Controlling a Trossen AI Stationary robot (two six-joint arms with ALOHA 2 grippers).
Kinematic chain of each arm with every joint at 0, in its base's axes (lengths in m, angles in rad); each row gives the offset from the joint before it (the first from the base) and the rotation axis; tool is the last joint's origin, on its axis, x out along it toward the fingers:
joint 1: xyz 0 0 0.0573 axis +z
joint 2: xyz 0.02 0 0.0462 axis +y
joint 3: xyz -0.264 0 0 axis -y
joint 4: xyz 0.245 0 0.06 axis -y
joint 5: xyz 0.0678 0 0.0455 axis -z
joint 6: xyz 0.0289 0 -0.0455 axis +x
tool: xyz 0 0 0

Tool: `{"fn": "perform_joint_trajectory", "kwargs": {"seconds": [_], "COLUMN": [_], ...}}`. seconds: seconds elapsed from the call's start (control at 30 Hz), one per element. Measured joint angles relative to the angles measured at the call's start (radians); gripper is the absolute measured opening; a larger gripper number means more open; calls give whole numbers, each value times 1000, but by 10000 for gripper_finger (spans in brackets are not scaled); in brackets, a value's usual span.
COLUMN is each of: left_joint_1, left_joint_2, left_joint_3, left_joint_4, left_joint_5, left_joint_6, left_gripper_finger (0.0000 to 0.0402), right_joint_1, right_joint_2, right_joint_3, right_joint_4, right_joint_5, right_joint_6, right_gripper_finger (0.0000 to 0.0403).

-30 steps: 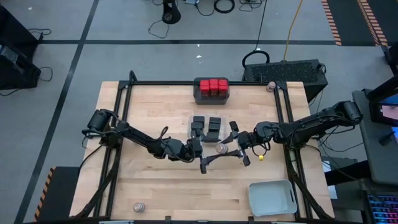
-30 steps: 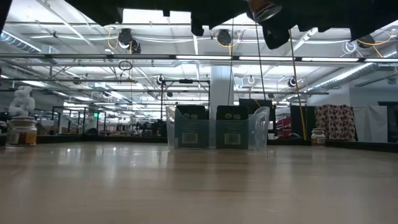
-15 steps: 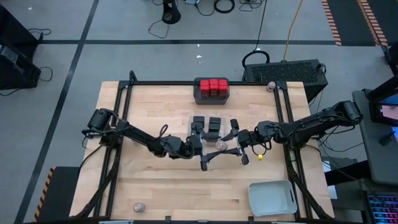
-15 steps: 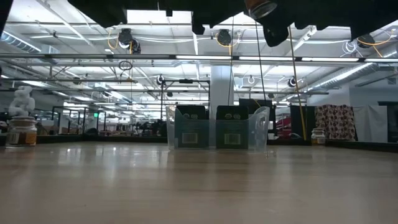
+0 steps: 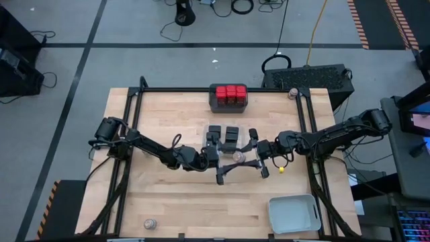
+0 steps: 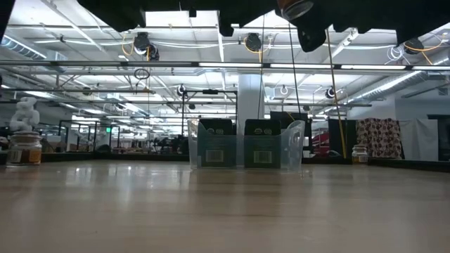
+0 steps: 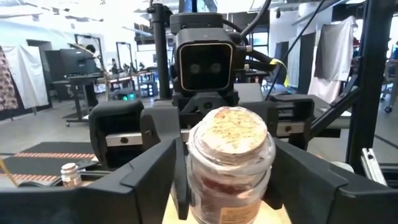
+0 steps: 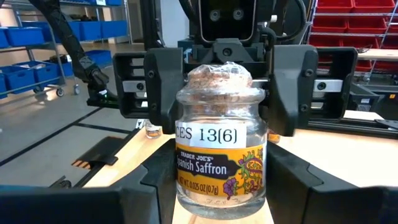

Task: Sort spices by type
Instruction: Put the brown seasoning into the white bin

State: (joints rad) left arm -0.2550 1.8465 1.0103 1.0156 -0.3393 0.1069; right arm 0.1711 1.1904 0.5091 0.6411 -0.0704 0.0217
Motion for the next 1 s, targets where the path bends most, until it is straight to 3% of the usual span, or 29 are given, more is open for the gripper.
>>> {"fn": "perform_joint_trajectory", "kwargs": {"seconds": [0.23,0.67,1.0], "left_joint_1": [0,1,2], "left_joint_2": [0,0,0], "left_joint_3": [0,0,0], "left_joint_4": [-2,-1,-12], "left_joint_5": [1,-3,-11], "left_joint_6": [6,14,13], "left_gripper_finger": [202,198,196], "right_joint_1": [0,0,-1], "right_joint_2": [0,0,0], "right_joint_3": [0,-2,0], "right_joint_4": [0,7,-67], "right_joint_5": [0,0,-7], "right_joint_6": [0,-7,-7], "right_gripper_finger": [165,168,252]}}
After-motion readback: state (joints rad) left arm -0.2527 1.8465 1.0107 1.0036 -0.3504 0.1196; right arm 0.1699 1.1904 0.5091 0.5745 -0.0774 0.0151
